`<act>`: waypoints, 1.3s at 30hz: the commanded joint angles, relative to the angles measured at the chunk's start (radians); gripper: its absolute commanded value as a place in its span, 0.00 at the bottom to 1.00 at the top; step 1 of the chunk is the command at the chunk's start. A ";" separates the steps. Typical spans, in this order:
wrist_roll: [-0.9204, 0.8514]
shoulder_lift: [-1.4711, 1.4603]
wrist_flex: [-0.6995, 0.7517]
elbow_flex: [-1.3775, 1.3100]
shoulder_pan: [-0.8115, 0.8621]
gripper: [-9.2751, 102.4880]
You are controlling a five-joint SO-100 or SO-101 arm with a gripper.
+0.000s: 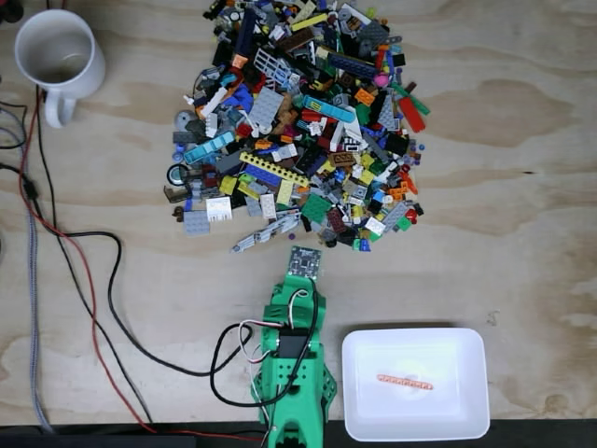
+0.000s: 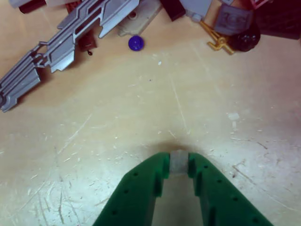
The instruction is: Find the closest Lego and put it in the bin.
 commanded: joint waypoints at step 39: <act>0.865 -1.239 -0.485 -0.710 -0.301 0.20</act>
